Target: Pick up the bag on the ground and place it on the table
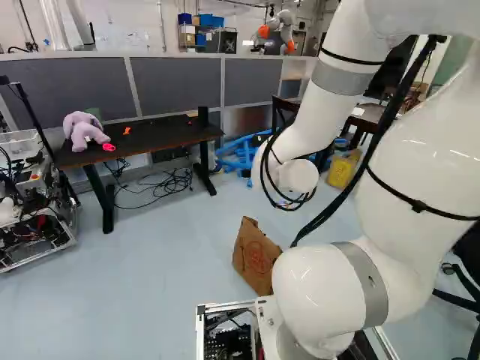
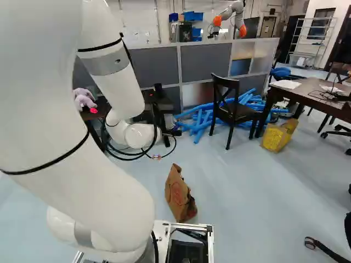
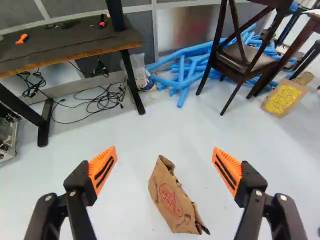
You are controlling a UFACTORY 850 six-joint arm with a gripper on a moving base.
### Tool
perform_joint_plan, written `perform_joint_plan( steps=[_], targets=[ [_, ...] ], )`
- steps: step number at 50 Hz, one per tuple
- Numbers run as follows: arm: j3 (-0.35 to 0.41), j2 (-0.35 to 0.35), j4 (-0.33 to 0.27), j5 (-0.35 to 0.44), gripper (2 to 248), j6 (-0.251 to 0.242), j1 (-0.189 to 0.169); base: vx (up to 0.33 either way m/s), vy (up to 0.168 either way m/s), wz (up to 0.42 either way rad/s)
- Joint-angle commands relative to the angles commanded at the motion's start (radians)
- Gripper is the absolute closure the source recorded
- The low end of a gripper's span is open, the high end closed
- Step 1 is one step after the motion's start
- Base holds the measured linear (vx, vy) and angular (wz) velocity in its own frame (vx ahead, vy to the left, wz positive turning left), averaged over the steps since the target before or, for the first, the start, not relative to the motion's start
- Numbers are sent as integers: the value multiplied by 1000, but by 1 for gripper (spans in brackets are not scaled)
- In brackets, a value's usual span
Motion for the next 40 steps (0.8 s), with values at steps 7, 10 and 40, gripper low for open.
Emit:
perform_joint_plan(
  steps=[7, 10, 40],
  targets=[
    [-27, -46, -11, -2, 3, 0, -3, 0, 0, 0],
    [-39, -65, -18, -2, 3, 0, -5, 0, 0, 0],
    [-148, -244, -120, -26, 3, 0, -33, 0, 0, 0]
  ],
)
